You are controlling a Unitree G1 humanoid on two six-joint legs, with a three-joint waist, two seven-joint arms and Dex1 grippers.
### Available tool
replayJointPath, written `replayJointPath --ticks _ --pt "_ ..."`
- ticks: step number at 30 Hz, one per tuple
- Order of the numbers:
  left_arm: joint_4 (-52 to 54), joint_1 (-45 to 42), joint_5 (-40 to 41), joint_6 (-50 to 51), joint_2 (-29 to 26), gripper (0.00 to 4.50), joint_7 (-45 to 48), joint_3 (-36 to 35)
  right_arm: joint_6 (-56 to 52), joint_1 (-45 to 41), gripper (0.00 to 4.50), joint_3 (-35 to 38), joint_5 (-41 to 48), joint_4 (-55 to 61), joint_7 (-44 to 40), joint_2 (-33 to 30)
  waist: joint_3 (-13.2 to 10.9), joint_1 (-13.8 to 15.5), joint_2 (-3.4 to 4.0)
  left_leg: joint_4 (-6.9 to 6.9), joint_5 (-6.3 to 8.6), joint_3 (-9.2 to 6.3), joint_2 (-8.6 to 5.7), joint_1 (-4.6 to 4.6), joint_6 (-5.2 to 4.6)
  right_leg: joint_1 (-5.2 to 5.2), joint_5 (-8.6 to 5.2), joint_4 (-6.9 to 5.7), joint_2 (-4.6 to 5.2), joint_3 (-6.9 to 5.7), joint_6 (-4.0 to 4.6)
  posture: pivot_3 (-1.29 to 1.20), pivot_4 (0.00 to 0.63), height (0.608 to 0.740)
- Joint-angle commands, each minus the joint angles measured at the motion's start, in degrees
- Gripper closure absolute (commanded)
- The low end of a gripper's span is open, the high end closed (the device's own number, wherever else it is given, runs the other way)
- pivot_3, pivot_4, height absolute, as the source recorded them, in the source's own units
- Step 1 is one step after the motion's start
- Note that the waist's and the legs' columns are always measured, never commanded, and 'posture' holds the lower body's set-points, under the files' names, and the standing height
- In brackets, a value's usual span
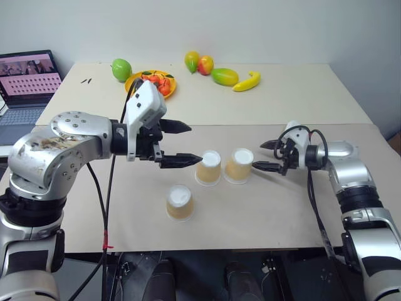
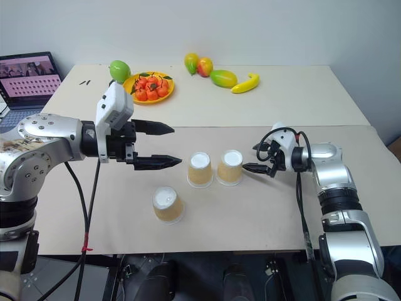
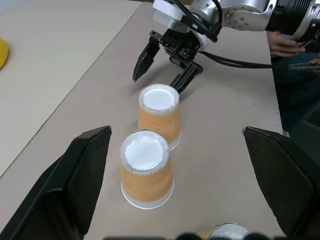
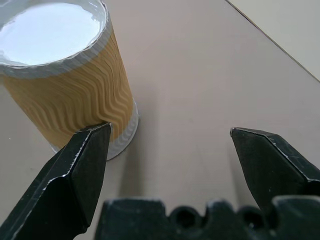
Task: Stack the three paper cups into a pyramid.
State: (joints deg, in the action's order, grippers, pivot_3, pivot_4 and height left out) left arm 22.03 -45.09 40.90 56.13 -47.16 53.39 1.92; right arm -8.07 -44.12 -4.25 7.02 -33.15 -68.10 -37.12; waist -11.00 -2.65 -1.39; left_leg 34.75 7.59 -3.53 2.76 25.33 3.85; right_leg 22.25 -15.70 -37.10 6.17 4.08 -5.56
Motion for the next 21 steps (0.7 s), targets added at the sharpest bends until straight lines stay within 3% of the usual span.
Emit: replayJointPath --ticks 1,9,21 --pt "1.75 -0.44 0.57 -0.37 -0.43 0.00 -0.11 -1.31 -0.98 0.52 0.03 0.55 1.05 3.43 0.00 0.22 0.00 0.09 0.00 0.00 0.00 0.00 0.00 0.00 0.00 0.00 0.00 0.00 0.00 0.00 0.00 0.00 0.150 0.732" --pt "1.60 -0.59 0.54 -0.42 -0.18 0.00 -0.22 -1.13 -0.61 0.82 0.03 0.50 -0.27 2.40 -0.61 -1.29 0.00 0.11 0.00 0.01 0.00 0.00 0.00 0.00 0.00 0.00 0.00 0.00 0.00 0.00 0.00 0.00 0.150 0.732" --pt "0.46 0.13 -0.19 -1.58 -0.16 0.00 0.41 -1.10 1.73 2.34 0.03 5.19 -0.63 -2.19 -1.26 -12.90 0.00 0.16 0.00 0.00 0.00 0.01 -0.01 0.00 0.00 0.00 0.00 0.02 0.00 0.00 0.00 0.00 0.150 0.732"
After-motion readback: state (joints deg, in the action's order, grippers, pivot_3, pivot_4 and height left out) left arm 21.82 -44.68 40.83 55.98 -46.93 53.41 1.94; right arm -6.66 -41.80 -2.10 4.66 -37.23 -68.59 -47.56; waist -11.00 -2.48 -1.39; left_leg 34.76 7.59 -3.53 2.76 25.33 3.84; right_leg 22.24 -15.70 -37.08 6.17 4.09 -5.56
